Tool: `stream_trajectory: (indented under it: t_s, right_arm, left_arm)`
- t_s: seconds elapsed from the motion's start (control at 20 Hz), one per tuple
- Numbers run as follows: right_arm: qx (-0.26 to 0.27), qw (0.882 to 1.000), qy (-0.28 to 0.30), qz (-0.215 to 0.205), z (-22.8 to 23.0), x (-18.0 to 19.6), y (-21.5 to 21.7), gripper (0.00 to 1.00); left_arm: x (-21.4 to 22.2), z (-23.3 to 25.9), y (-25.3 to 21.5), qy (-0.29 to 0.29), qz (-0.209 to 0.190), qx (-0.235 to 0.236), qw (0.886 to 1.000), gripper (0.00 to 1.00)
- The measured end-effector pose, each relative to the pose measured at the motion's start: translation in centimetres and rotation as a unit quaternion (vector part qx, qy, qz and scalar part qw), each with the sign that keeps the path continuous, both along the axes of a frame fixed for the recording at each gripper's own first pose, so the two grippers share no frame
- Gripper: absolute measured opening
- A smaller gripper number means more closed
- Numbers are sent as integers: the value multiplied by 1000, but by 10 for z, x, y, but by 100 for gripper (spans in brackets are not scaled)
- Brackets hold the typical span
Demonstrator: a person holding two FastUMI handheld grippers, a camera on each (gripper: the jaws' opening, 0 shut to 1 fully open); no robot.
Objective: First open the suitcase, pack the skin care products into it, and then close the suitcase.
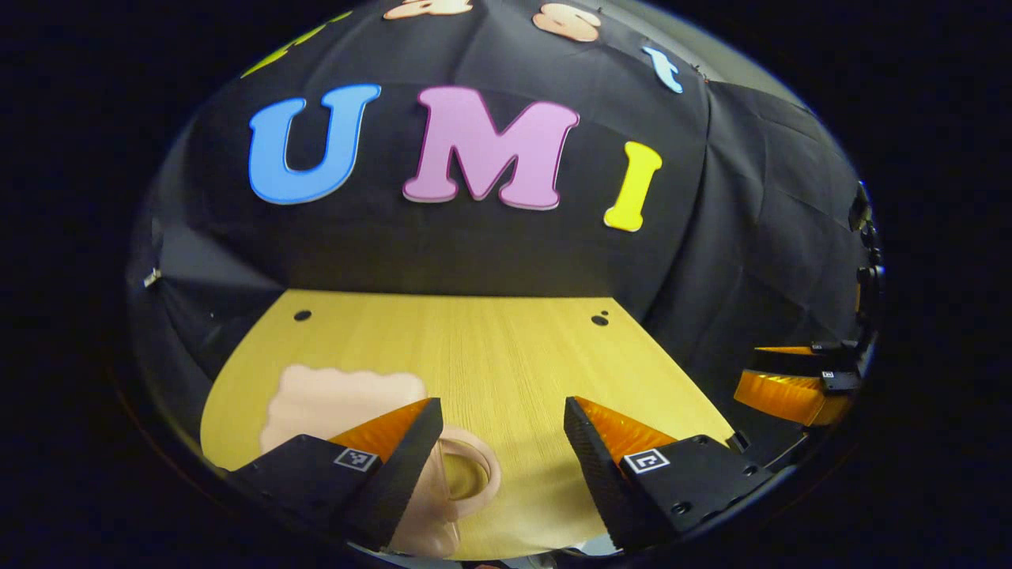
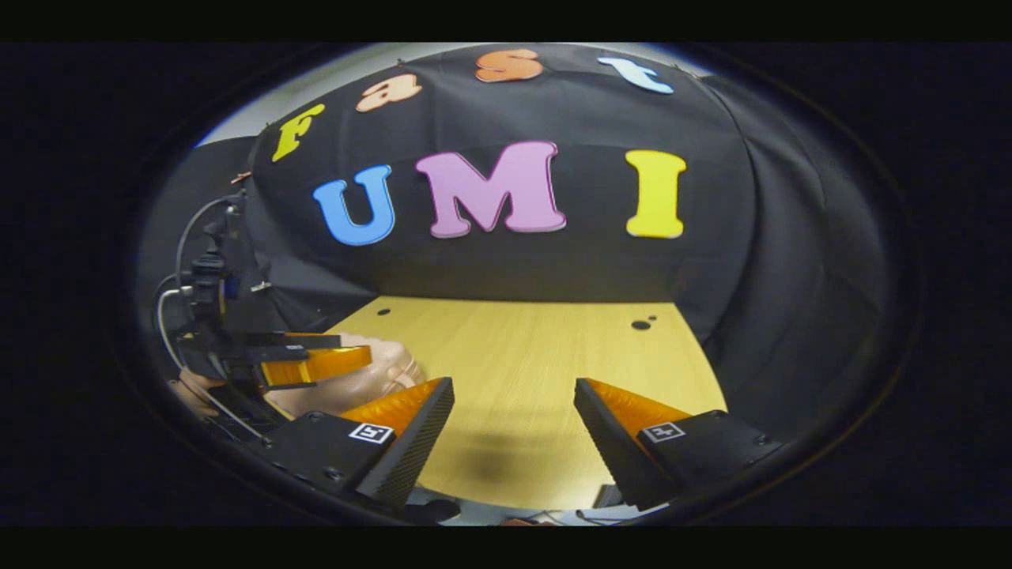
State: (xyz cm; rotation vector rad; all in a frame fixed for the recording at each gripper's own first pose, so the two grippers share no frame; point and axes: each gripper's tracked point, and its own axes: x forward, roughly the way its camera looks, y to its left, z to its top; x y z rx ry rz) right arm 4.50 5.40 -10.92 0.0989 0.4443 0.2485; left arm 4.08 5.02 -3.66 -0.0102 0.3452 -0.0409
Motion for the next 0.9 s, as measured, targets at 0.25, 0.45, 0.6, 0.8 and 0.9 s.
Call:
stream_trajectory:
  t_s: [0.25,0.45,0.6,0.8,0.9]
  right_arm:
    - [-10,994,-107,-24,61,23,9,97]
    - [4,988,-153,-32,90,28,15,97]
    - [4,983,-177,-48,103,30,8,97]
    - [-7,977,-201,-69,114,28,0,97]
    - [-16,974,-213,-74,119,26,-5,89]
  left_arm:
    - [-17,103,17,-145,57,60,986,96]
    - [-33,123,24,-173,77,55,980,96]
    - [-31,125,25,-175,85,60,979,96]
    - [-33,136,26,-195,98,59,974,96]
    - [-32,141,26,-205,102,63,971,96]
